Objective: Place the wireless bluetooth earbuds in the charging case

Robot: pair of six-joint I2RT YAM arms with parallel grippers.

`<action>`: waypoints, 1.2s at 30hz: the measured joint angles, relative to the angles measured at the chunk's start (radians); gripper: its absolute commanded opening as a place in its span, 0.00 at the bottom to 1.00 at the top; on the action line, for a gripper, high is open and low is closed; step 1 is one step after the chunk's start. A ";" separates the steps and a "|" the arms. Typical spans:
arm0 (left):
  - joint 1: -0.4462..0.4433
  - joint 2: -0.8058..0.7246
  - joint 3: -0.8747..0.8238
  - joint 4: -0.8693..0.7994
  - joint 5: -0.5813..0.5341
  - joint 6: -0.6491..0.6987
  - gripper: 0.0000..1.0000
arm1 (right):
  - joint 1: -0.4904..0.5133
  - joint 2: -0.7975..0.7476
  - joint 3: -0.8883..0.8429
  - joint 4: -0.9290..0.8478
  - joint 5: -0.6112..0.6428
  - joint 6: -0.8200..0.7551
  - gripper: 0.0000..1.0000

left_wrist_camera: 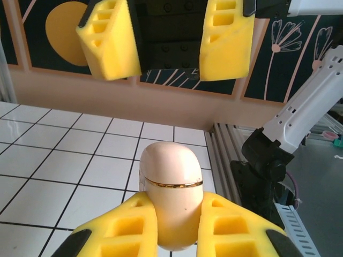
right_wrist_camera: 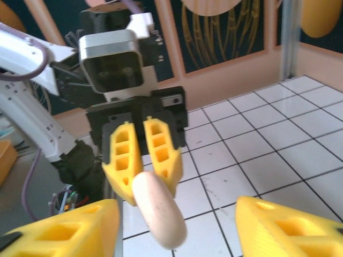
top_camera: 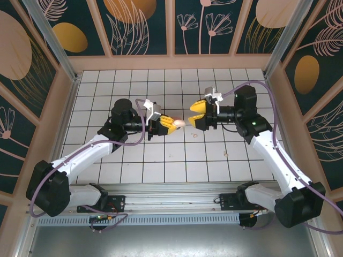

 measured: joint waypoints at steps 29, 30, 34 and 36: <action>-0.027 -0.025 0.002 0.020 0.043 -0.010 0.05 | 0.113 0.114 0.109 -0.292 -0.050 -0.417 0.28; -0.027 -0.025 0.002 0.019 0.044 -0.013 0.05 | 0.113 0.114 0.109 -0.295 -0.053 -0.425 0.24; -0.027 -0.027 0.002 0.019 0.051 -0.021 0.08 | 0.113 0.114 0.114 -0.307 -0.060 -0.439 0.15; -0.027 -0.032 0.002 0.019 0.050 -0.022 0.19 | 0.113 0.114 0.117 -0.311 -0.062 -0.438 0.14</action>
